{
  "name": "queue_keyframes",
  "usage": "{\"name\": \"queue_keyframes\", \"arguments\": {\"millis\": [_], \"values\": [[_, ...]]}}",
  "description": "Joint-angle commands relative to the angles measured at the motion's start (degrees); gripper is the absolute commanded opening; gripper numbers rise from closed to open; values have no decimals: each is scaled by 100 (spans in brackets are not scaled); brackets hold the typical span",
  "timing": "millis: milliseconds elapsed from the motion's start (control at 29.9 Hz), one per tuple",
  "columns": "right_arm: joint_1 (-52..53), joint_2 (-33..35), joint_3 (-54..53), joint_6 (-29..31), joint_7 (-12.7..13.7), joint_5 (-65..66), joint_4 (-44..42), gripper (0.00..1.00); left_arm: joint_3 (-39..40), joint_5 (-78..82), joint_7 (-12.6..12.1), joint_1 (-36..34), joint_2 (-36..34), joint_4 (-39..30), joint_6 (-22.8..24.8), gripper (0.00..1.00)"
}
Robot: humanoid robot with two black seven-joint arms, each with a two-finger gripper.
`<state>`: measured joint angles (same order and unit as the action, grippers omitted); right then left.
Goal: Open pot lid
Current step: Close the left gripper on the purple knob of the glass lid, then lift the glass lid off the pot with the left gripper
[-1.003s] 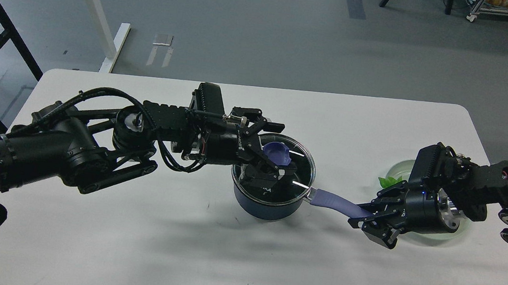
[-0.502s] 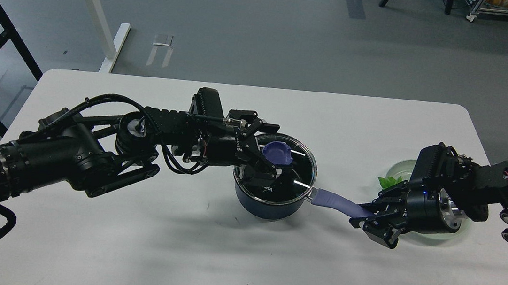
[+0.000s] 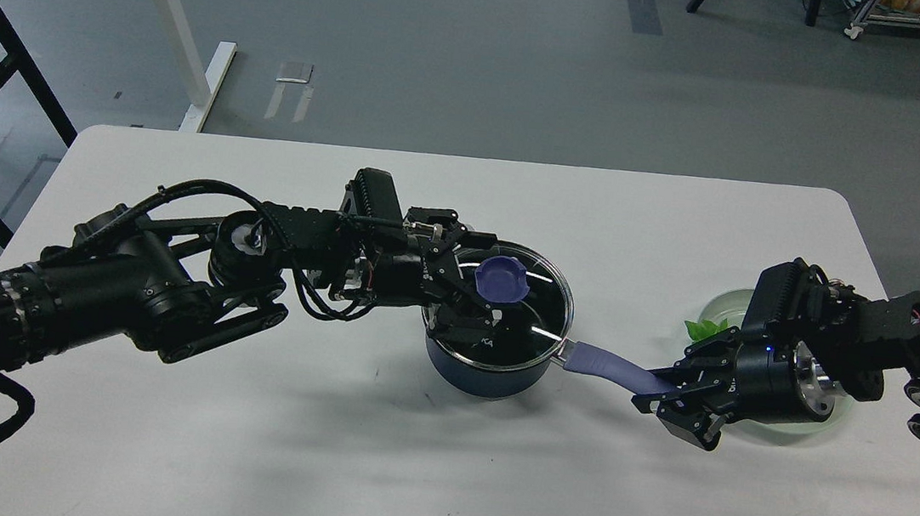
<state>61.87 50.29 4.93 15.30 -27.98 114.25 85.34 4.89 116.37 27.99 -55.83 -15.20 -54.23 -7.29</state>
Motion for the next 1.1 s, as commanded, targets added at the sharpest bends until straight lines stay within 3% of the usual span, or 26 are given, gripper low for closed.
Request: {"name": "queue_keyframes", "arguments": {"millis": [0,134,334,502,702,1070], "values": [[0,7,0,0,-2,0,0,26,-120,-1,1,-7,0,-9,0,93],[-9,7,0,0,-2,0,0,26,-155,8,1,-7,9,-44,-1,83],[-26,7,0,0,-2,9,-9,26,-146,-1,1,-60,9,-88,-36,49],[-26,7,0,0,-2,9,-26,26,-146,-9,1,-121,-9,-167,-62,43],[-44,7,0,0,-2,9,-26,26,-120,-44,1,-192,-158,-413,-71,43],[-44,43,0,0,-2,0,-26,26,-138,-528,1,-262,-2239,-1098,-703,43]]}}
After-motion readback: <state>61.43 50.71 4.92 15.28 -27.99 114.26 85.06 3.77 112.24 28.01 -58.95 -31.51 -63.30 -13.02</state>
